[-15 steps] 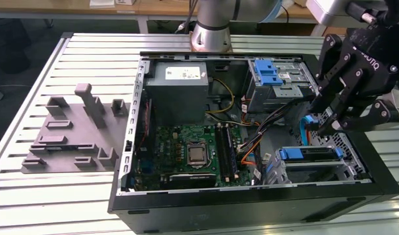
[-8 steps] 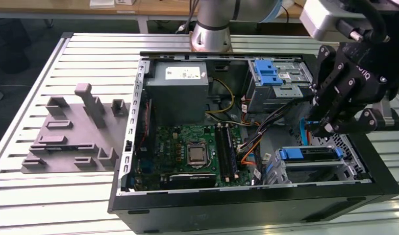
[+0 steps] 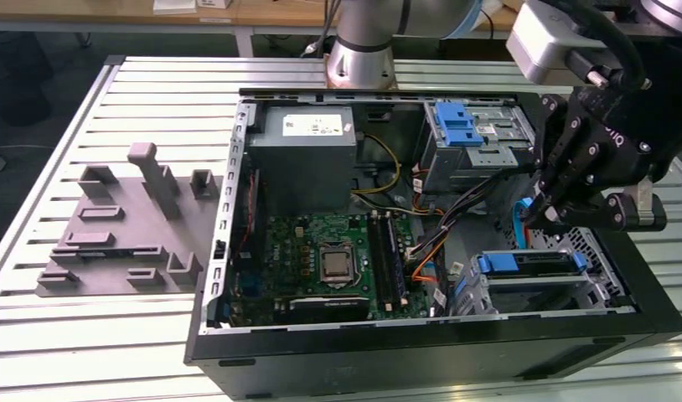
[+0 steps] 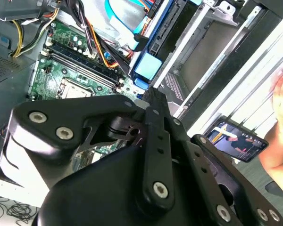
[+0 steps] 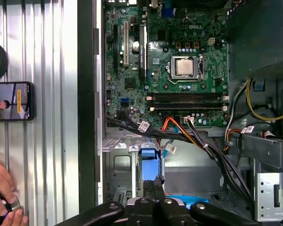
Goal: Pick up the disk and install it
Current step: 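Insert the disk into the insertion slot, then insert the first disk wire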
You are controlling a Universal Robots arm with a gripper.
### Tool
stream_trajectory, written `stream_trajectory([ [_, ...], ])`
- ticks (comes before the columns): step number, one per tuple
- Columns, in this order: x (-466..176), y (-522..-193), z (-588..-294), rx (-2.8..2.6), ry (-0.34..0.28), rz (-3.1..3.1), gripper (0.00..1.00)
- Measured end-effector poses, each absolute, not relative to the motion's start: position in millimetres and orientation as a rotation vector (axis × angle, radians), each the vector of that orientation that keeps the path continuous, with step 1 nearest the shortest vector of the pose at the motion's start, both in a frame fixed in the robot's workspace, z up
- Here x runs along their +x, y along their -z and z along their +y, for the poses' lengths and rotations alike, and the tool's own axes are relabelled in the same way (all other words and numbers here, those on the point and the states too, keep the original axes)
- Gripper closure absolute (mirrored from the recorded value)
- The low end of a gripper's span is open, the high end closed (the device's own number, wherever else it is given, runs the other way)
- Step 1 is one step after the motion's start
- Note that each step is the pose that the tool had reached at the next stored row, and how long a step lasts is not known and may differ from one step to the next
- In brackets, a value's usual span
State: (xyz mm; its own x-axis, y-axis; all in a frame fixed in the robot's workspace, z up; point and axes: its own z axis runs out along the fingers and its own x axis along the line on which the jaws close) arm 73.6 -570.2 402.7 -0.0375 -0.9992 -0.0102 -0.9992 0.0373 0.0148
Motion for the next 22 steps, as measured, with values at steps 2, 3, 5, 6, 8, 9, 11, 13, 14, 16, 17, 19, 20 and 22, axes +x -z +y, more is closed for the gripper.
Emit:
stream_trajectory([
  [2, 73.5, -402.6, -570.2, 2.177, 0.028, -2.261, 0.89],
  [3, 73.6, -402.6, -570.2, 2.177, 0.028, -2.261, 0.89],
  [5, 73.6, -401.2, -570.2, 2.177, 0.028, -2.261, 0.89],
  [6, 73.6, -401.2, -570.2, 2.177, 0.028, -2.261, 0.89],
  [8, 73.6, -401.2, -570.2, 2.177, 0.028, -2.261, 0.89],
  [9, 73.6, -401.2, -570.2, 2.177, 0.028, -2.261, 0.89],
  [11, 73.5, -401.2, -570.2, 2.177, 0.028, -2.261, 0.89],
  [13, 73.7, -401.0, -570.1, 2.177, 0.028, -2.261, 0.89],
  [14, 73.9, -400.7, -570.0, 2.178, 0.028, -2.261, 0.89],
  [16, 75.0, -400.4, -569.1, 2.177, 0.028, -2.261, 0.89],
  [17, 76.0, -400.2, -568.4, 2.177, 0.028, -2.260, 0.89],
  [19, 78.4, -399.6, -567.7, 2.177, 0.028, -2.261, 0.89],
  [20, 79.7, -399.4, -567.4, 2.177, 0.028, -2.261, 0.89],
  [22, 82.2, -399.0, -566.5, 2.177, 0.028, -2.260, 0.89],
])
